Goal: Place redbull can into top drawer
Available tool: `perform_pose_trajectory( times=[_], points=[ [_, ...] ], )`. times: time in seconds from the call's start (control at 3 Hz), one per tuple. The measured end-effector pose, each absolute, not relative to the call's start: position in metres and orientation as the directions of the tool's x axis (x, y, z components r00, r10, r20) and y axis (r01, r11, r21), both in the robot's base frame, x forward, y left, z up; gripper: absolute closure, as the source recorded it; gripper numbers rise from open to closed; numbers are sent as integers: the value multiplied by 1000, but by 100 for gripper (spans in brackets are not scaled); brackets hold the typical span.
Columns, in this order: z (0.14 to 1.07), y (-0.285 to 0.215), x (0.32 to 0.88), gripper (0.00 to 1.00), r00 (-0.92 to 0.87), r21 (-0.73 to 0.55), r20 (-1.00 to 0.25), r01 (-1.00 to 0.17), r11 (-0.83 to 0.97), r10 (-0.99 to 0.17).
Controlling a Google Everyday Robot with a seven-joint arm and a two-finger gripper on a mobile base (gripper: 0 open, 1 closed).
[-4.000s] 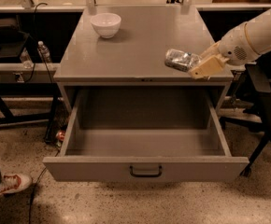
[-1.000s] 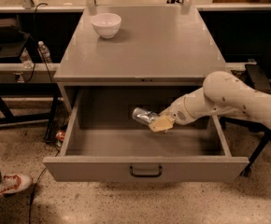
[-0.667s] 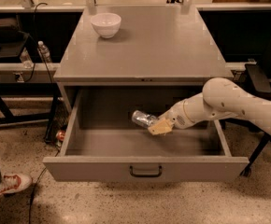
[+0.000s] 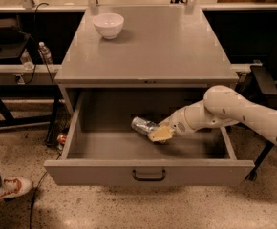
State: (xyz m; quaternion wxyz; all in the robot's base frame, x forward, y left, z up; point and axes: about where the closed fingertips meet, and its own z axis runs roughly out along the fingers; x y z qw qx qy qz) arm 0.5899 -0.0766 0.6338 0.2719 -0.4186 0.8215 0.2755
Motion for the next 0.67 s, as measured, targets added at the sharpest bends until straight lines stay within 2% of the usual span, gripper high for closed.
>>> perform_pose_trajectory(
  times=[0.67],
  points=[
    [628,-73,593,11,-504,249,-689,-839,484,-520]
  ],
)
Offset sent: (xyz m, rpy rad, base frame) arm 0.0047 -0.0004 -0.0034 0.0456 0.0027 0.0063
